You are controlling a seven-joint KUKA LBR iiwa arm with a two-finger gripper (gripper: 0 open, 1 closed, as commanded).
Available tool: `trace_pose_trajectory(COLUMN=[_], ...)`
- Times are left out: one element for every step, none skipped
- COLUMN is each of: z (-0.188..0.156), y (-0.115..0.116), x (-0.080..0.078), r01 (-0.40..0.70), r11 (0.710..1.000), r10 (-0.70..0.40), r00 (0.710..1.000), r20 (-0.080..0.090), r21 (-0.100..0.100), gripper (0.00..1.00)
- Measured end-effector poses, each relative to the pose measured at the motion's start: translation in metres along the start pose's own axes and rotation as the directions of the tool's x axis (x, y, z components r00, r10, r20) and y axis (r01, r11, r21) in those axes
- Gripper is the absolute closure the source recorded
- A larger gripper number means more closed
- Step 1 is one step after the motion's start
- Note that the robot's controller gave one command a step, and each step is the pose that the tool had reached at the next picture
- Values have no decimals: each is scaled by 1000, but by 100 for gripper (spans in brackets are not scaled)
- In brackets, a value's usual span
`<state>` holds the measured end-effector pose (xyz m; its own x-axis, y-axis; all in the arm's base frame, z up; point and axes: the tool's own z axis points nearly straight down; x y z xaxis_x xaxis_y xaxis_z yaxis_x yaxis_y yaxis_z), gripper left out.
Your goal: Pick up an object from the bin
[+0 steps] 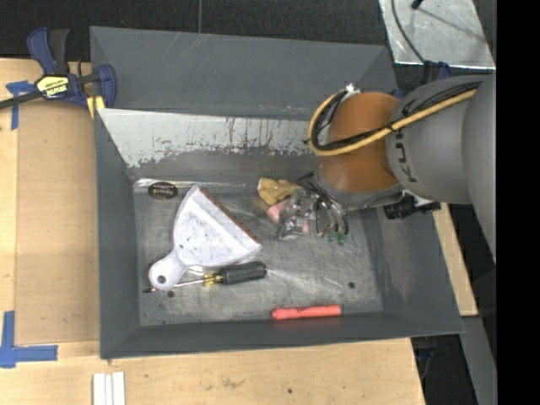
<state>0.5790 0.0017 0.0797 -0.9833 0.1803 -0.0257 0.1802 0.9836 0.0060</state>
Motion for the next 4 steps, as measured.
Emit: trace_pose_trajectory(z=[0, -3, -3, -12], y=[3, -1, -1, -1], x=[-8, -11, -11, -12], r01=[13, 16, 17, 36], r11=[1000, 1000, 1000, 999], r10=[-13, -16, -17, -35], r00=[1000, 1000, 1000, 999], r20=[-20, -21, -21, -21], r21=[5, 1, 1, 4], gripper=[100, 100, 100, 100])
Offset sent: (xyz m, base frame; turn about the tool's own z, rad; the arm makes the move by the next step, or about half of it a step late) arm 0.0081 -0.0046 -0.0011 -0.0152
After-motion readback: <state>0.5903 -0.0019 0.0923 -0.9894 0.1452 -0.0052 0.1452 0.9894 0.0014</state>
